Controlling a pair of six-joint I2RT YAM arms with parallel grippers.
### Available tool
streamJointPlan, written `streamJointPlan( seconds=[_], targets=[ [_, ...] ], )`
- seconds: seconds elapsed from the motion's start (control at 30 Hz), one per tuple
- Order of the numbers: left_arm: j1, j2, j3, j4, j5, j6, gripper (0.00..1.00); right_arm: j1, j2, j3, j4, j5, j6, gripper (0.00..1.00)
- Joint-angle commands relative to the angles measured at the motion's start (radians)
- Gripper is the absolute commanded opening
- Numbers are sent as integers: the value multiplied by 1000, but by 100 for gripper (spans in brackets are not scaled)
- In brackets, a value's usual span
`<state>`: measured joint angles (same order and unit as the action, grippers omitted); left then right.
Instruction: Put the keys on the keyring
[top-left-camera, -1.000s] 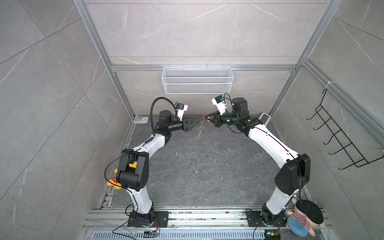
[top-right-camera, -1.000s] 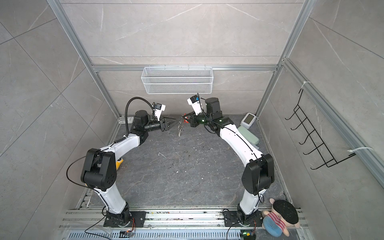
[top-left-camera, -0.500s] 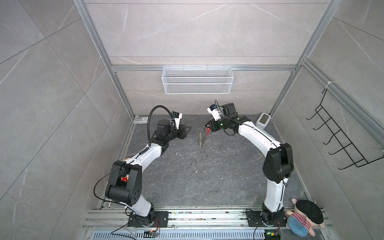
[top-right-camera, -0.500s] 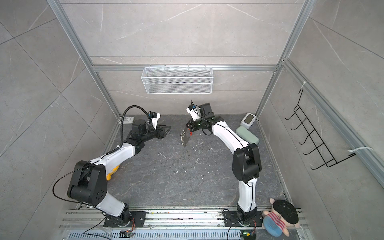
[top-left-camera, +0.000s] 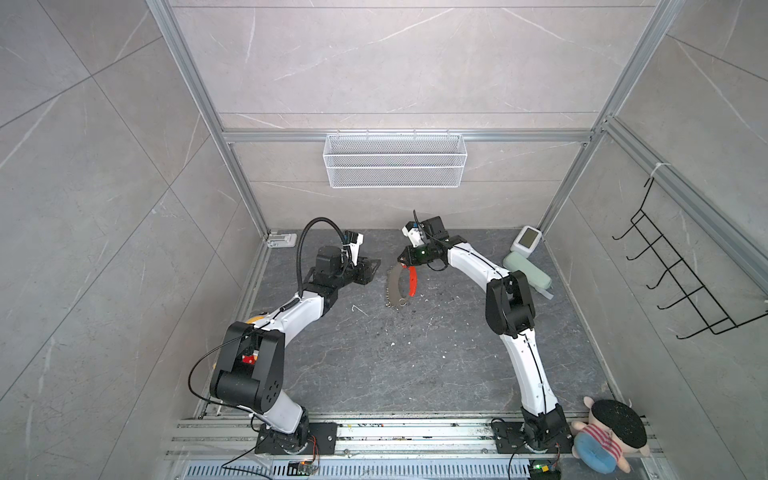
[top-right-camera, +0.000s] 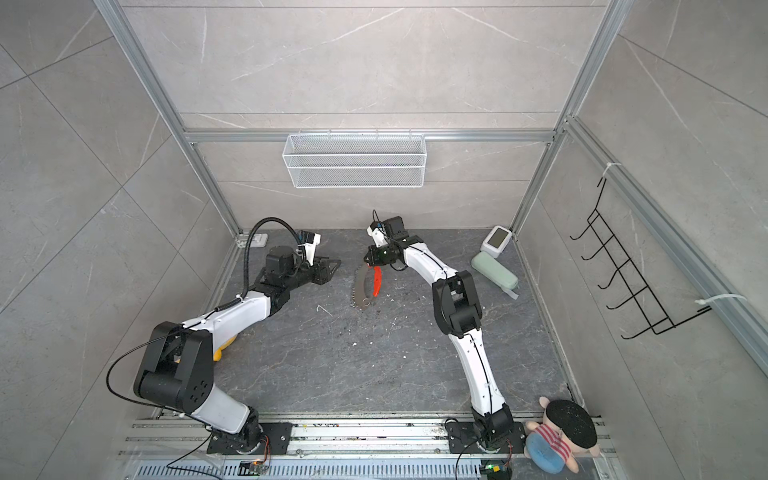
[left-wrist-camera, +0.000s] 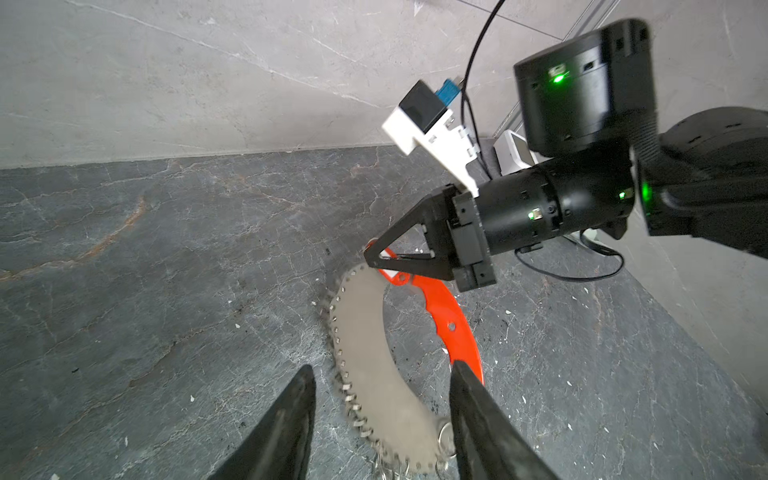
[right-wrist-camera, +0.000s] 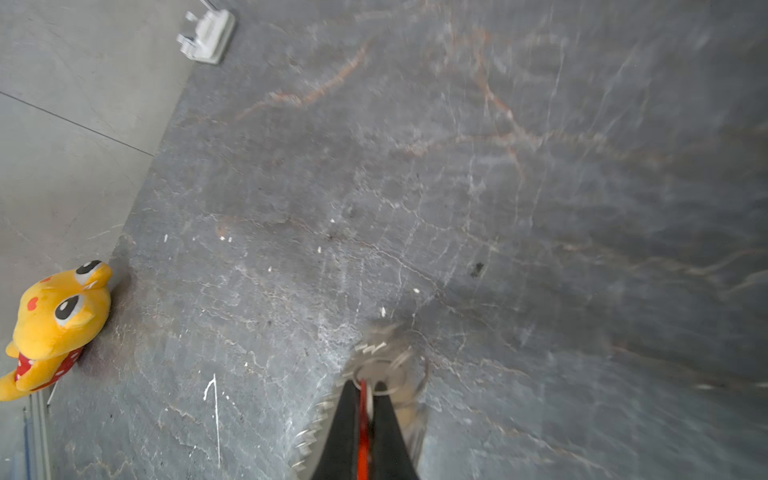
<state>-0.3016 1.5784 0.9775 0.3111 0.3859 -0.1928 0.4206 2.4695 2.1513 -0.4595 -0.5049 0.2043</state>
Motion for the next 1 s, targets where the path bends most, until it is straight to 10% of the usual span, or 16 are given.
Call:
streamJointPlan(
  seconds=[0.0,0.2,0.33,0.43,0.6,0.97],
  targets=[
    [-1,-31,6,46,2,-19,53,12,39,84,-52,-7,32,0],
    [-1,-29,10,48,1,-27,53,12,67,124,-115,26,21,1],
    [-1,-65,-2,14,-31,-28,57,13,43,125,-144,21,34,29],
    [-2,-102,-20,-31,-86,-34,100,13,-32,89,-159,1,17,41],
    [-2,-161,-36,-158,-226,-36,100,-5,-310,-153,-98,66,-64,47],
    [-2,-216,-160,-247,-755,-16,100,-146,-1024,-1294,603,1020,-15,70]
  ],
)
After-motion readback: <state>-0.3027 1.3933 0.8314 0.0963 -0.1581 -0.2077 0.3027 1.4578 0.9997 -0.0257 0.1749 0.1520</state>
